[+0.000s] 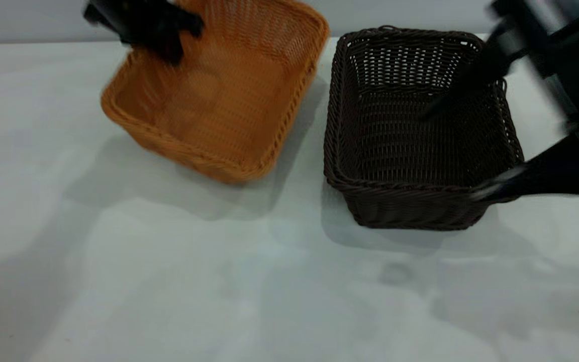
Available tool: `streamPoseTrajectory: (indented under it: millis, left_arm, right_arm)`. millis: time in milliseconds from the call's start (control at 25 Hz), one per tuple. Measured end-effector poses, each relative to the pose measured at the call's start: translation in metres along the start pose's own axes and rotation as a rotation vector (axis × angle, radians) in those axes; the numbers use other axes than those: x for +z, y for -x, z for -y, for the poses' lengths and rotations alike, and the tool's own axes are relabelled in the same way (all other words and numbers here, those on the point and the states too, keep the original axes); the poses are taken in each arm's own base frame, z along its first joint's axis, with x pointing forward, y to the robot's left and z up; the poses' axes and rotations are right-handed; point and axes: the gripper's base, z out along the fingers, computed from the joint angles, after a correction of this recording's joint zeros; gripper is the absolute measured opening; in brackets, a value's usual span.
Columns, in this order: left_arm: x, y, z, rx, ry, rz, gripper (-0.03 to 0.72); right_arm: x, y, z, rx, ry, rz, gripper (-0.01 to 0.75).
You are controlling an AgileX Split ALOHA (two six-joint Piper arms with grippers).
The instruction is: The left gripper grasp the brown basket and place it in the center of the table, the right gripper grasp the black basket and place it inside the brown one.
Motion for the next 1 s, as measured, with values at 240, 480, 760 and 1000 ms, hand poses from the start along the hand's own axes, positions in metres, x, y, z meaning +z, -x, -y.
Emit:
streamPoseTrajectory:
  millis: [240, 480, 760, 1000]
  left_arm:
    - [-0.027, 0.02, -0.003, 0.05, 0.02, 0.101, 0.082]
    - [-0.028, 0.023, -0.004, 0.081, 0.027, 0.123, 0.082]
    - [-0.028, 0.023, -0.004, 0.109, 0.029, 0.123, 0.082]
    - [-0.028, 0.023, -0.004, 0.135, 0.03, 0.119, 0.082]
  right_arm:
    - [0.042, 0.024, 0.013, 0.185, -0.027, 0.021, 0.592]
    - [0.069, 0.051, 0.03, 0.228, -0.11, 0.091, 0.592]
    - [0.076, 0.071, 0.042, 0.202, -0.198, 0.21, 0.532]
    - [0.058, 0.099, 0.048, 0.206, -0.173, 0.289, 0.197]
